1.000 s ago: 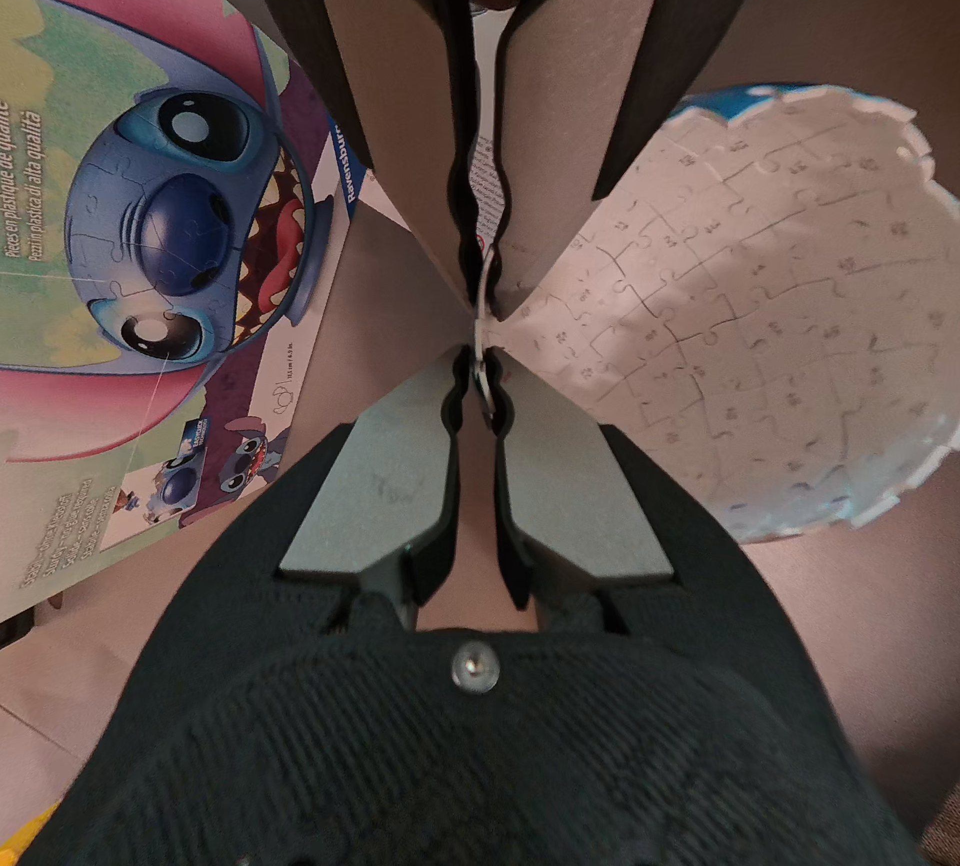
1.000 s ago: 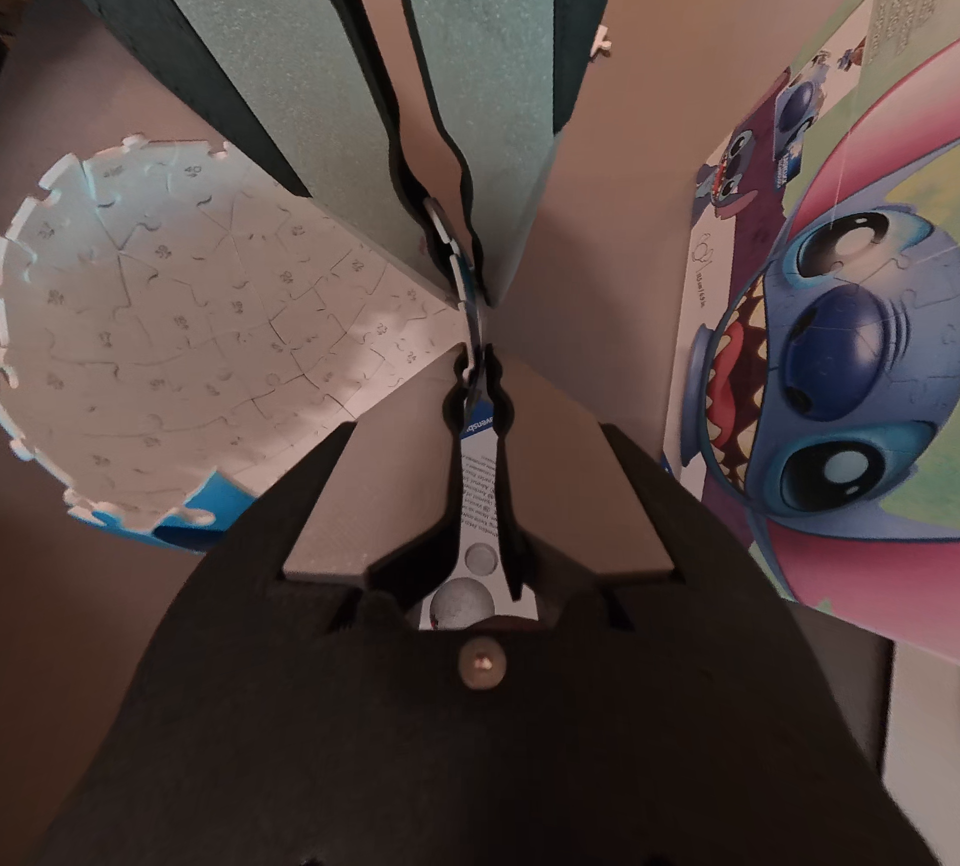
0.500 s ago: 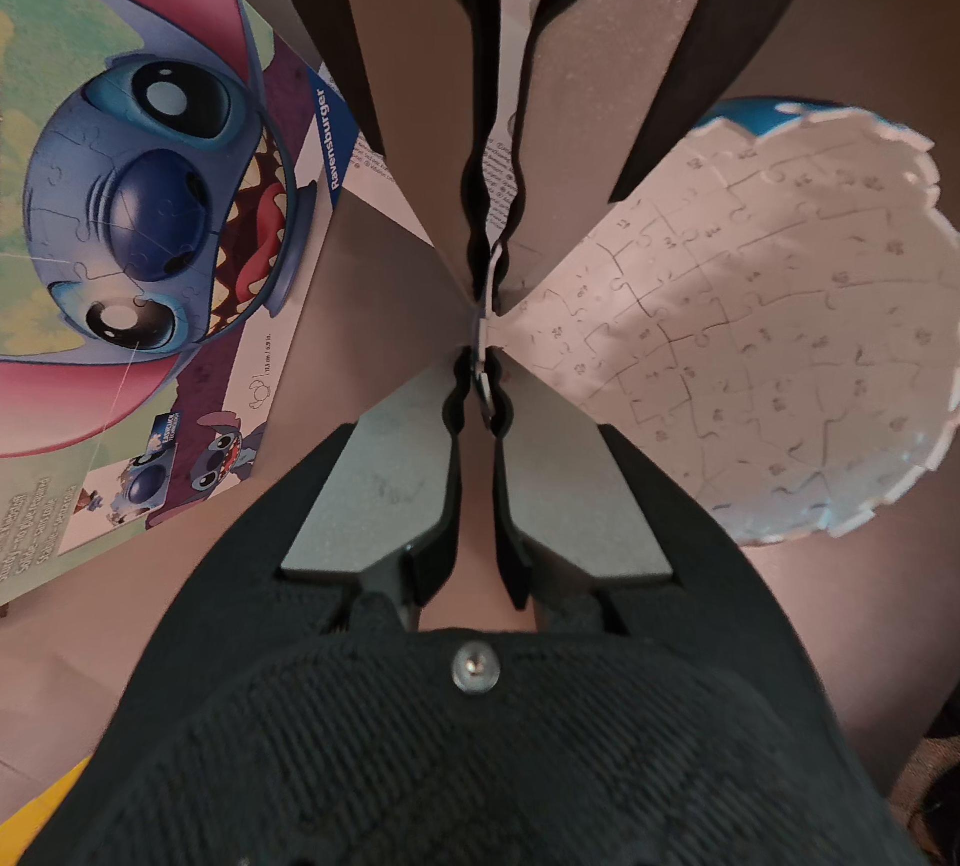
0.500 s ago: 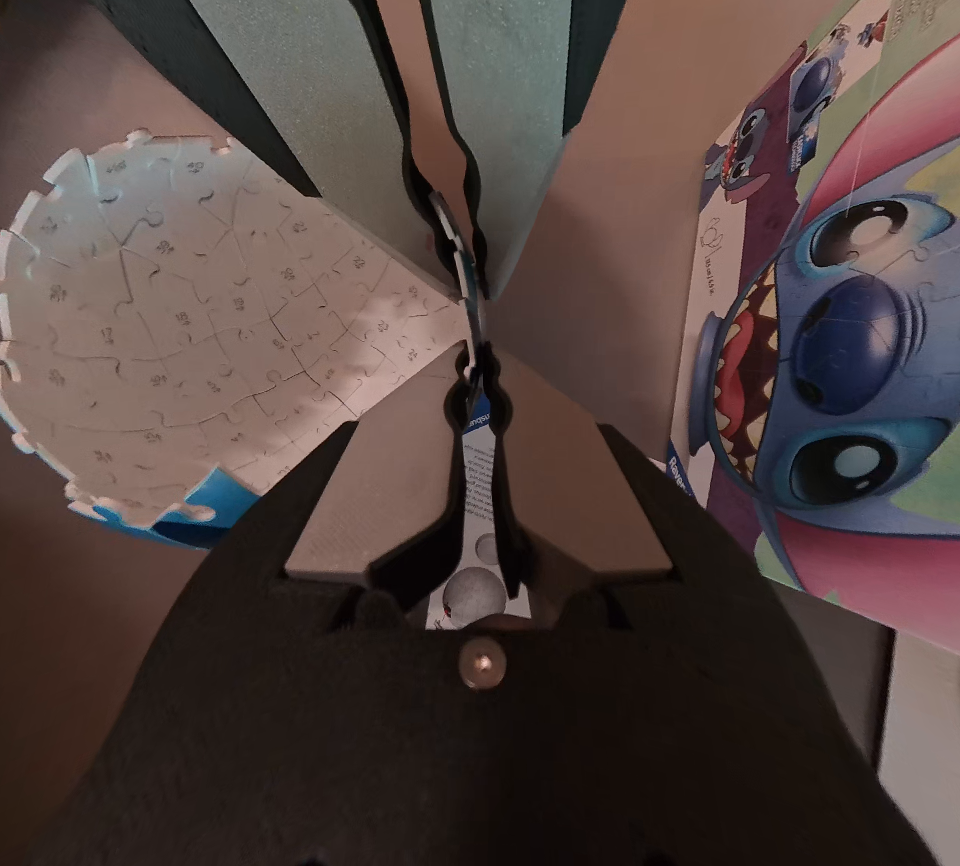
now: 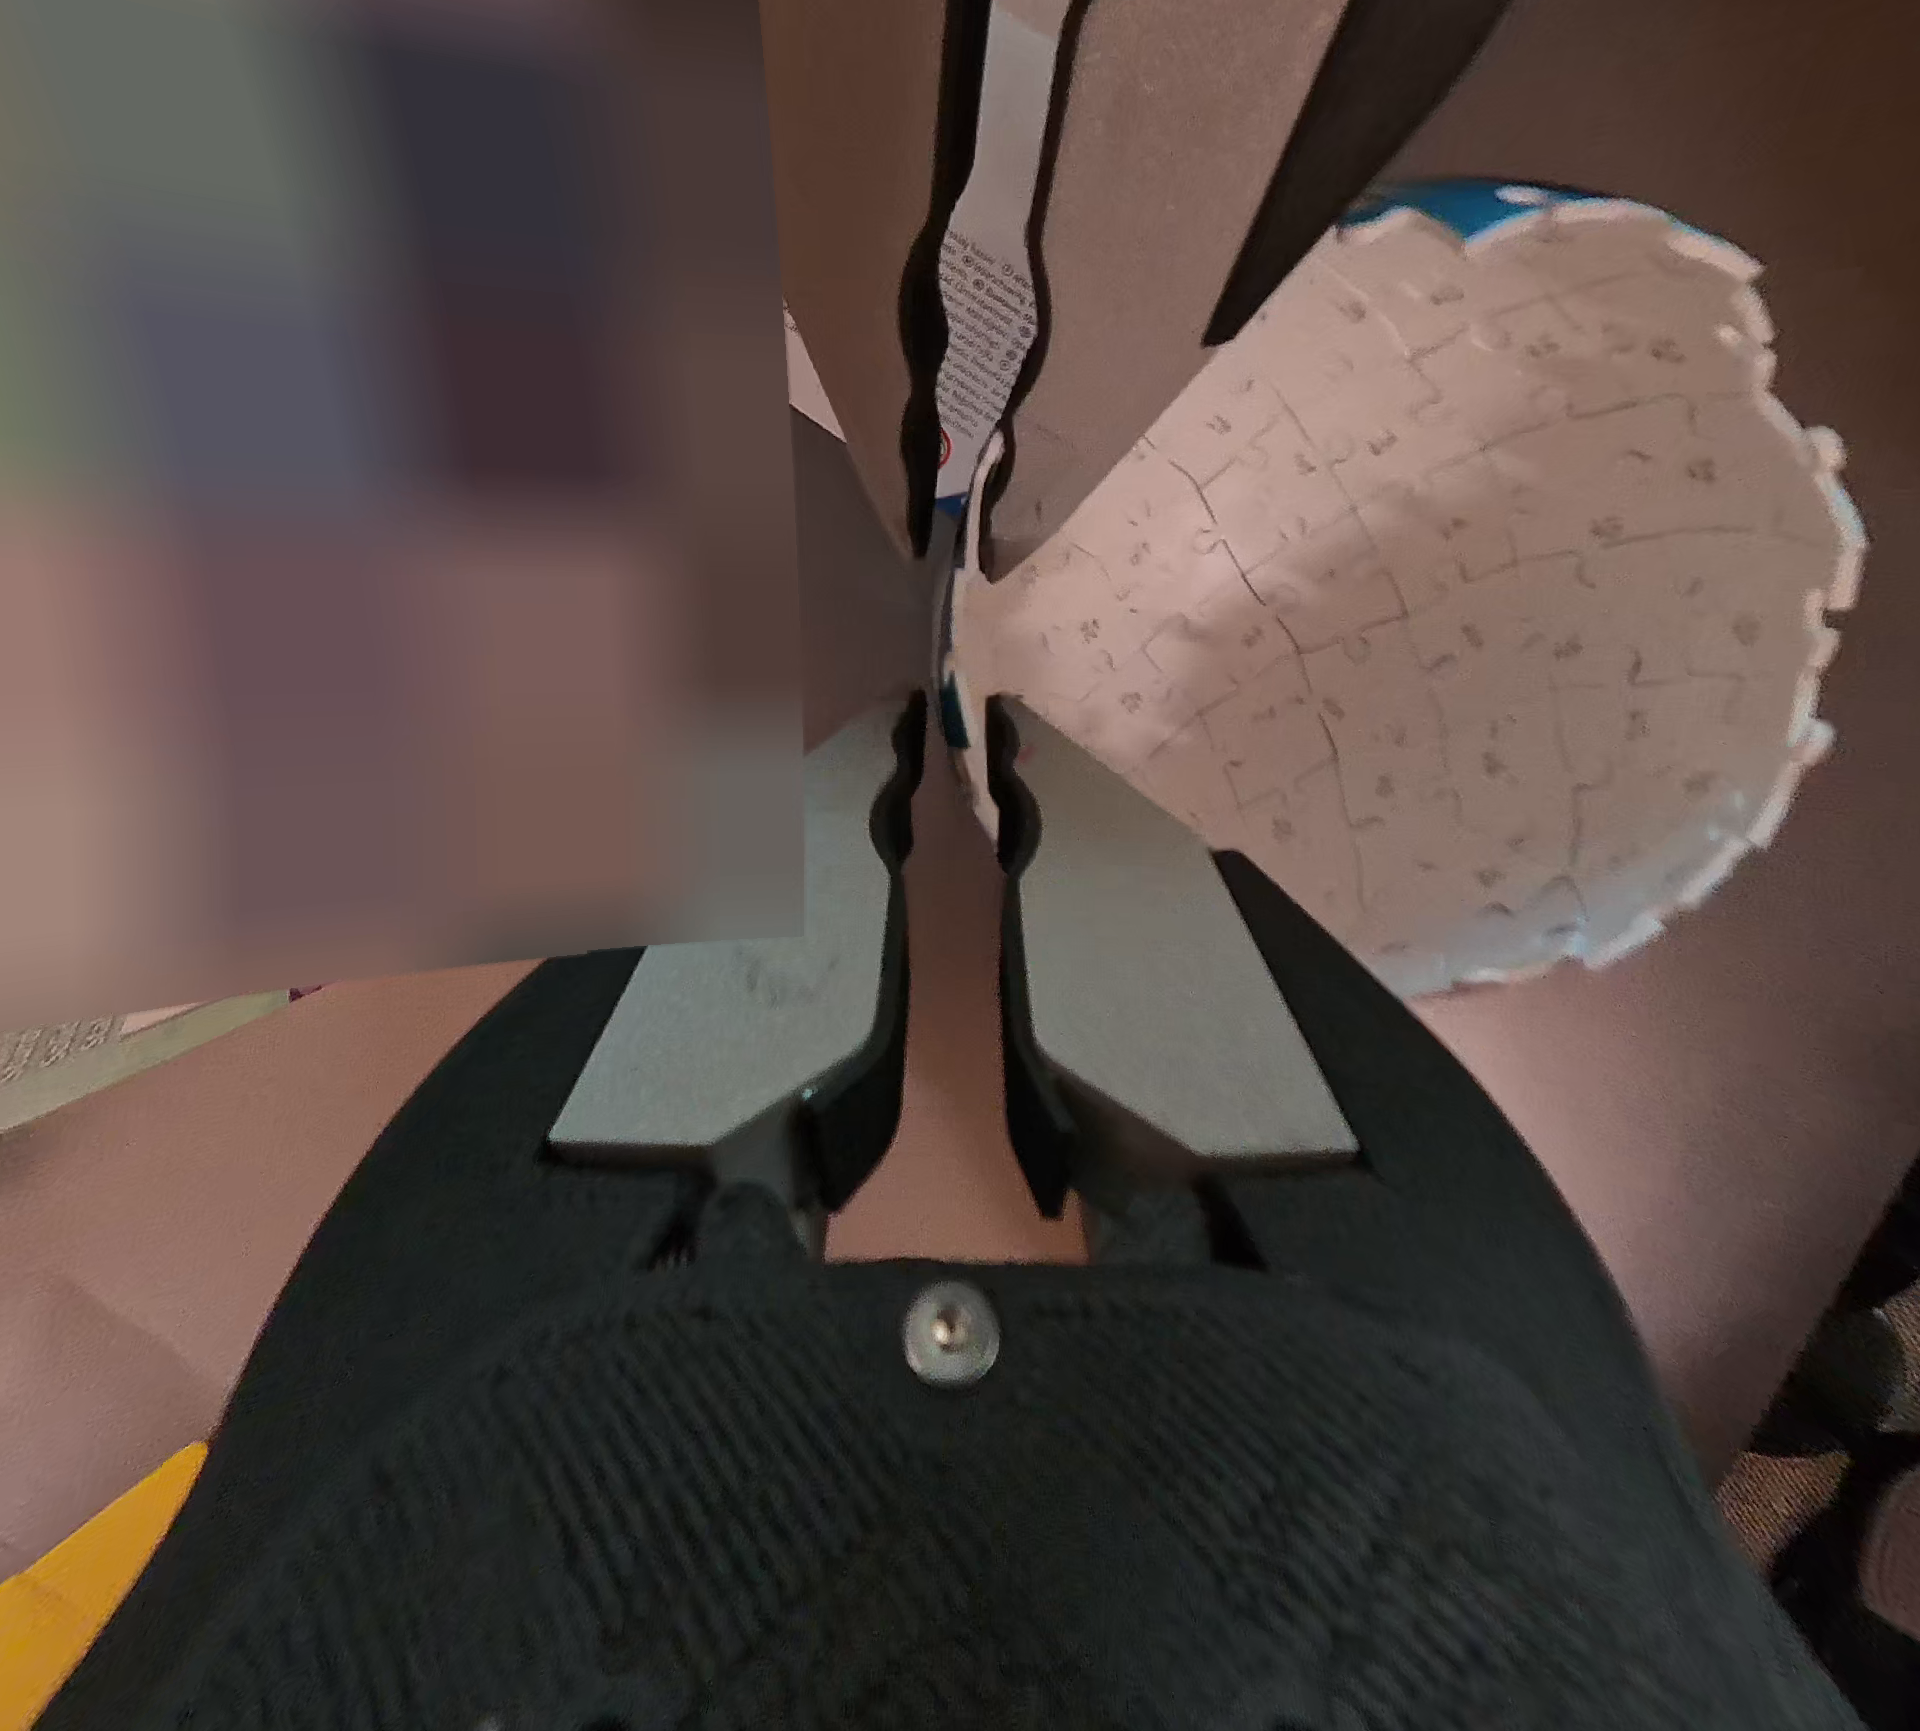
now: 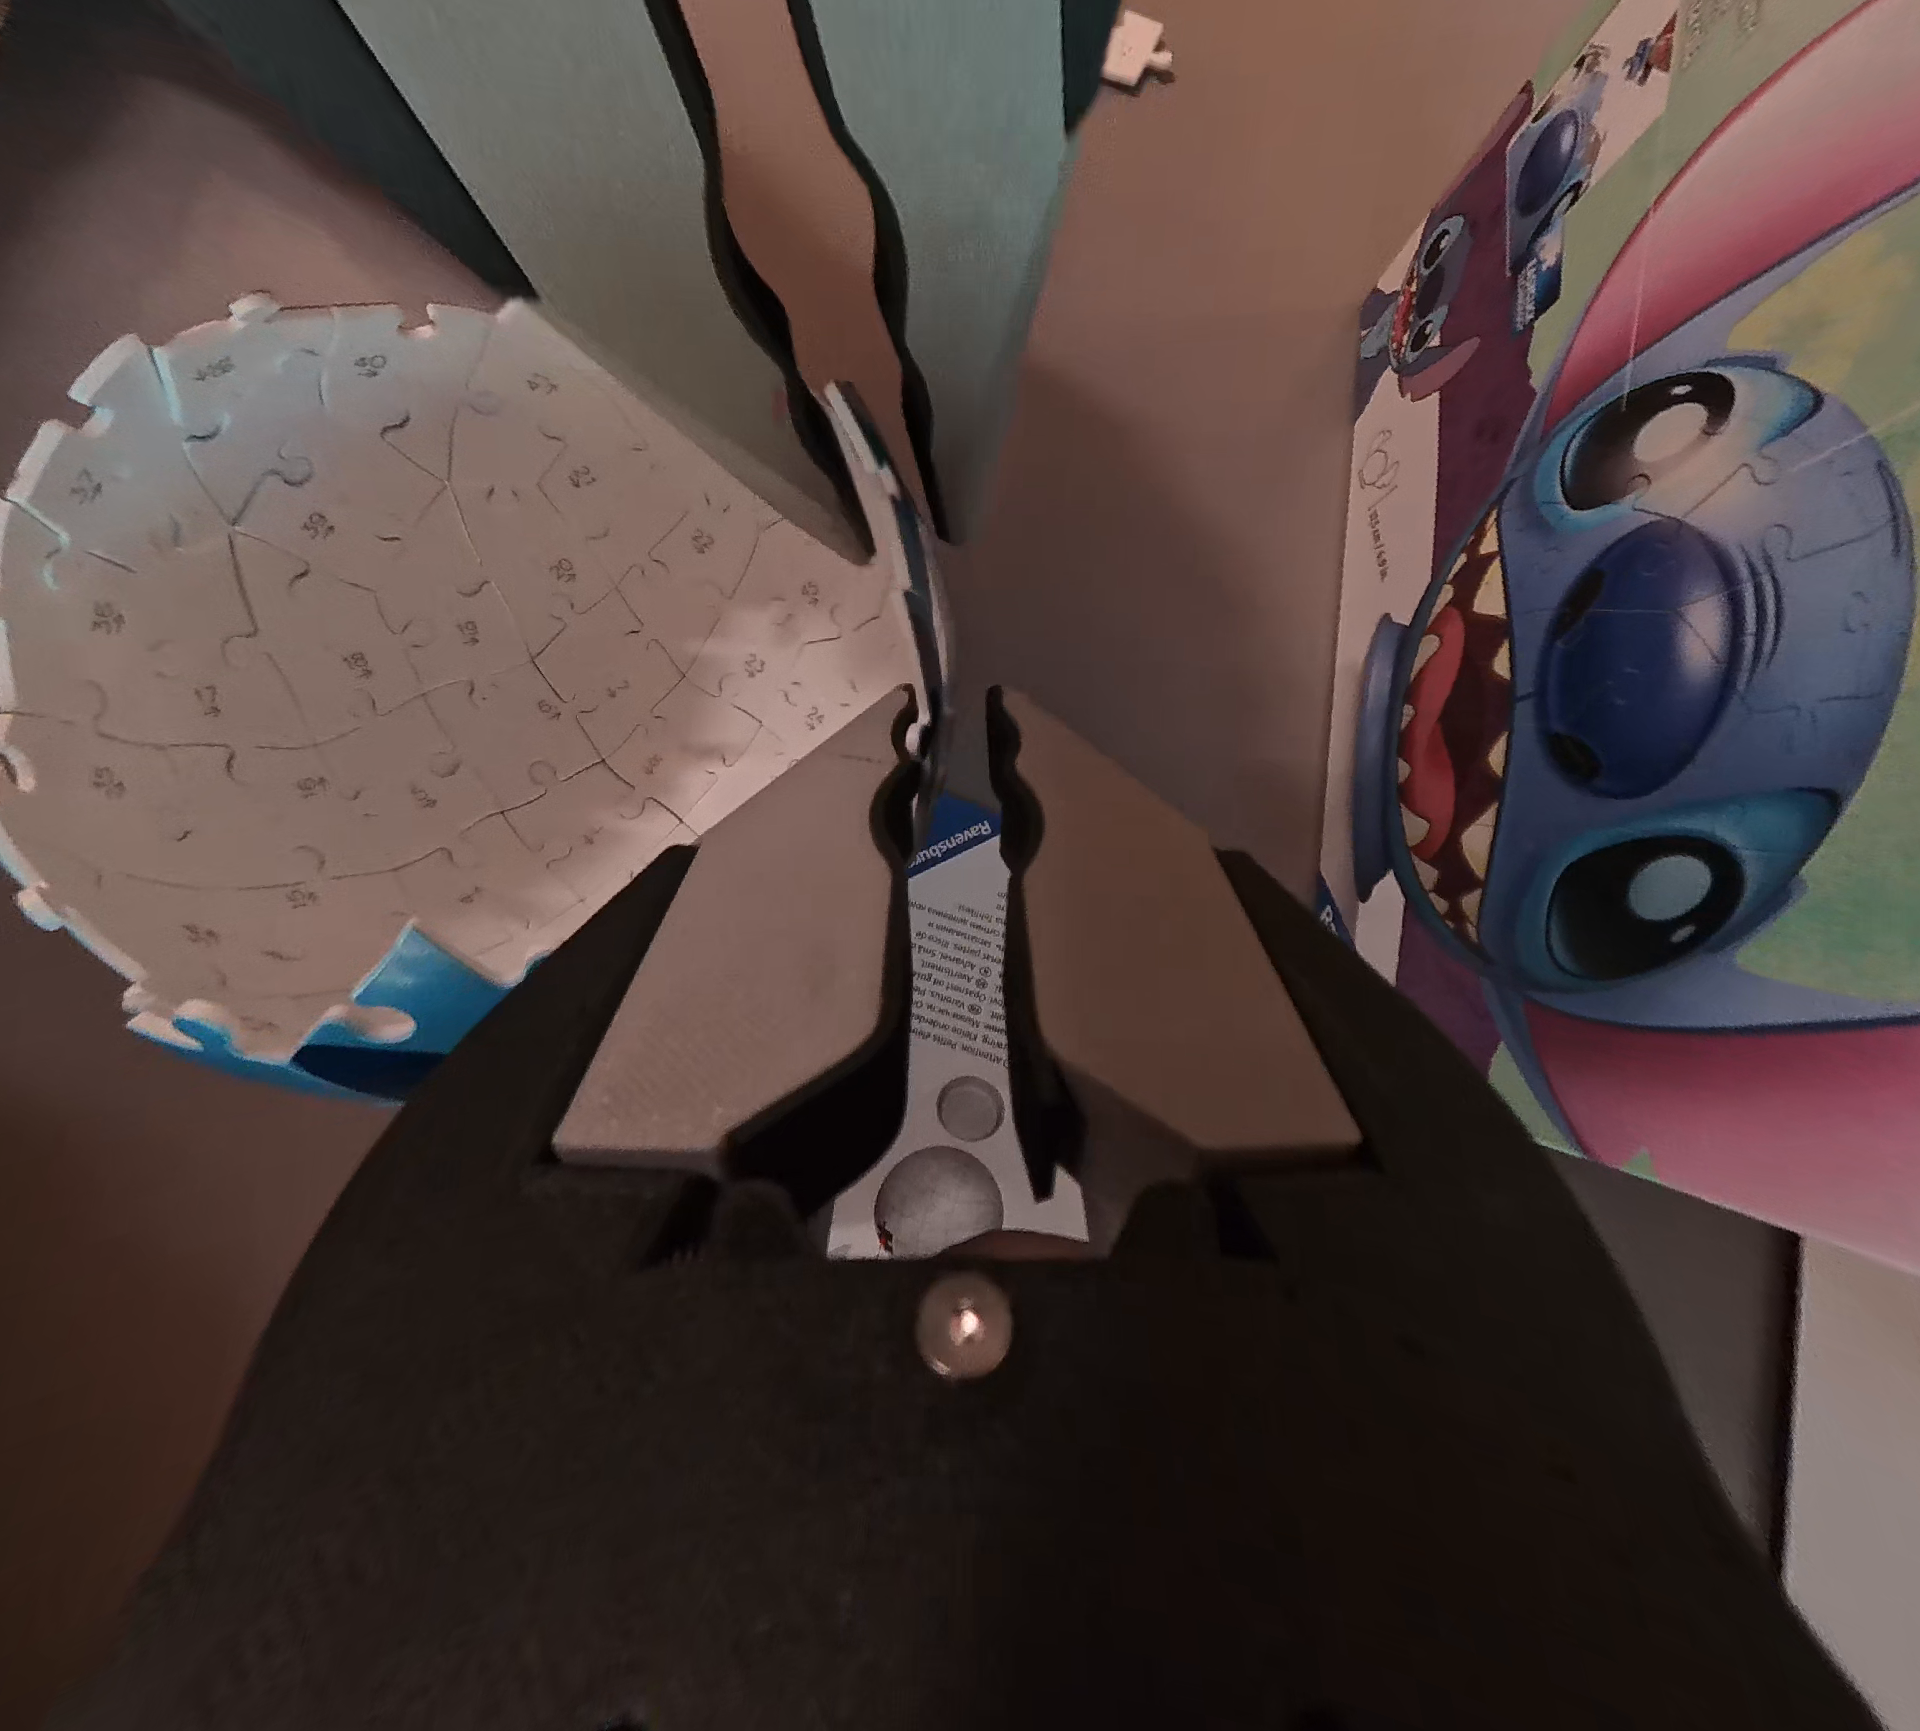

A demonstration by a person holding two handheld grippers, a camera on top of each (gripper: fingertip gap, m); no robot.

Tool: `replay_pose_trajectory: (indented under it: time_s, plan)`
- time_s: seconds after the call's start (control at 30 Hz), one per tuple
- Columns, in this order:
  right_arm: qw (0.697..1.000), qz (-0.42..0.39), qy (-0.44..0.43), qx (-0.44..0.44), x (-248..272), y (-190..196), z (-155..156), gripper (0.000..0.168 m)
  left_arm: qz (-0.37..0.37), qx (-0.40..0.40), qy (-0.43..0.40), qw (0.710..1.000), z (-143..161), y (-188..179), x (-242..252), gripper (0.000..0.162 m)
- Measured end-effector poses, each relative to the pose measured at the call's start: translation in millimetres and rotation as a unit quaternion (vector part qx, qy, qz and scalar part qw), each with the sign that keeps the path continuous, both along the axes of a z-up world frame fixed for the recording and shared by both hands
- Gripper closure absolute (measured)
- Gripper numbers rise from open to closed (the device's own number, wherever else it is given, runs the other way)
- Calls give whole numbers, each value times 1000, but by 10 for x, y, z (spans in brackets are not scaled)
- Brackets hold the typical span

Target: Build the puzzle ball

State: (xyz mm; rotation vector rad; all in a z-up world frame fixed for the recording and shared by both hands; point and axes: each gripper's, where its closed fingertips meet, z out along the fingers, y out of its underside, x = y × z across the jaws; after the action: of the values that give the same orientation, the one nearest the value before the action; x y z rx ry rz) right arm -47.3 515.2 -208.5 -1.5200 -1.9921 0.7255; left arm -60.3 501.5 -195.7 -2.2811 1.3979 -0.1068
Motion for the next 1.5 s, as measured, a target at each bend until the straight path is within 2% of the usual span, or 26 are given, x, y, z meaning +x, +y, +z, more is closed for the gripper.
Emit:
replay_pose_trajectory:
  time_s: [0.13, 0.23, 0.6, 0.7, 0.77, 0.87, 1.0, 1.1, 1.37, 1.5]
  plan:
    - [1000, 1, 1, 5, -2, -1, 12, 160, 8, 4, -21, 1000, 165, -22, -80, 141]
    - [1000, -1, 7, 7, -10, 4, 39, 158, 18, 5, -45, 999, 240, 0, -80, 142]
    - [999, 5, 54, 6, -94, -11, 165, 154, 10, -2, -22, 1000, 57, 26, 12, 161]
    - [998, 13, 58, 10, -108, -31, 181, 157, 12, 1, -21, 1000, 55, 35, 19, 162]
    - [998, 22, 54, 14, -97, -54, 173, 167, 12, 5, -18, 1000, 52, 40, 18, 162]
    - [998, 27, 50, 38, -91, -47, 166, 167, 10, 9, -10, 1000, 40, 40, 17, 161]
    - [998, 25, 35, 52, -63, -18, 157, 168, 18, 2, 9, 1000, -41, 58, -32, 152]
    - [998, 22, 26, 57, -46, -4, 152, 168, 10, -5, 4, 1000, -66, 55, 2, 160]
    - [998, 16, 17, 61, -35, 13, 148, 168, 4, -1, -3, 1000, -59, 71, 51, 156]
    - [998, 14, 18, 60, -26, 26, 151, 168, 3, 7, -5, 1000, -56, 101, 56, 158]
